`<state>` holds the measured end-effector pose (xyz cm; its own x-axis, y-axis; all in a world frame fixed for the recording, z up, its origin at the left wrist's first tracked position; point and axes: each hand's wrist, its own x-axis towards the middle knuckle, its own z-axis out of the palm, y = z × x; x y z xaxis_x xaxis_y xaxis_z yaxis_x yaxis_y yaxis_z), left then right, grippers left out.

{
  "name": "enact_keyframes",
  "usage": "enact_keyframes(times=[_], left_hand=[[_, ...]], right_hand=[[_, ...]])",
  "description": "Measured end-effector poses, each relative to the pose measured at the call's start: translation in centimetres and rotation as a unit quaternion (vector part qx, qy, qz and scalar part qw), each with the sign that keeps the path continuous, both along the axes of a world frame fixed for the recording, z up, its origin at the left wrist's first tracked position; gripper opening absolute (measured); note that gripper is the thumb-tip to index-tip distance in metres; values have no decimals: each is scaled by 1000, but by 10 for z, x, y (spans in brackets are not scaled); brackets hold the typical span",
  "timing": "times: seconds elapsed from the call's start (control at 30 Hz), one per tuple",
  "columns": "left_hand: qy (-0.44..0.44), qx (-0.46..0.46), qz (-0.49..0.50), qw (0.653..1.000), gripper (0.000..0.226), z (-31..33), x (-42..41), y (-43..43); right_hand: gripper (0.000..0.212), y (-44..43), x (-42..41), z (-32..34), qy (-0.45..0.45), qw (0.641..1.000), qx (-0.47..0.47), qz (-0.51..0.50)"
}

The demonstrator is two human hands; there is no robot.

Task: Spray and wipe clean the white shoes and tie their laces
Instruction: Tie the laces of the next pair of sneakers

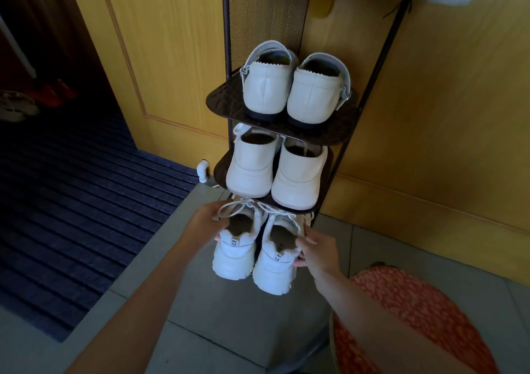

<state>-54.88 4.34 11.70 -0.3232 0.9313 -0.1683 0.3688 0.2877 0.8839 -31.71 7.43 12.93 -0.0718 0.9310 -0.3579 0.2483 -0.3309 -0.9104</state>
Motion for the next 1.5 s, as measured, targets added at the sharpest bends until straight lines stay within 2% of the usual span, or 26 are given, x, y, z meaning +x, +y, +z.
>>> enact_keyframes(times=[0.1, 0.23, 0.27, 0.33, 0.4, 0.5, 0.57, 0.63, 0.83, 0.97, 1.13, 1.3, 1.5], left_hand=[[11, 5, 16, 1000, 37, -2, -1, 4], [16, 50, -8, 999, 42, -7, -1, -5], [14, 66, -14, 998, 39, -8, 1, -7], [14, 93, -16, 995, 35, -8, 4, -10], [-18, 99, -10, 995, 32, -7, 6, -10], [-123, 55, -27, 990, 29, -4, 5, -16], [-154, 30, -61, 986, 59, -6, 2, -23], [-124, 21, -94, 988, 80, -11, 0, -30], [-32, 29, -157, 987, 104, -18, 6, -33], [-38, 47, -74, 995, 93, -20, 13, -39], [-123, 122, 47, 984, 82, -37, 24, -50], [-133, 156, 60, 977, 77, -47, 28, -47], [-114, 158, 73, 978, 75, -53, 35, -19]], right_hand=[[27, 1, -1, 0, 3, 1000, 17, 3], [29, -8, 1, -7, -1, 996, 65, 53], [37, -12, 1, -10, 18, 994, 71, 86], [72, -17, -1, -16, 77, 978, 99, 168], [101, -17, -4, -26, 100, 961, 124, 226], [121, -19, -2, -39, 88, 952, 137, 260], [118, -21, 1, -43, 76, 967, 126, 208], [105, -21, 2, -45, 80, 976, 127, 157], [83, -33, -6, -49, 50, 987, 132, 83], [84, -58, -21, -54, 21, 989, 143, 33], [74, -75, -28, -55, 23, 984, 172, -47], [64, -70, -30, -56, 22, 981, 182, -67], [66, -36, -28, -52, 18, 982, 183, -50]])
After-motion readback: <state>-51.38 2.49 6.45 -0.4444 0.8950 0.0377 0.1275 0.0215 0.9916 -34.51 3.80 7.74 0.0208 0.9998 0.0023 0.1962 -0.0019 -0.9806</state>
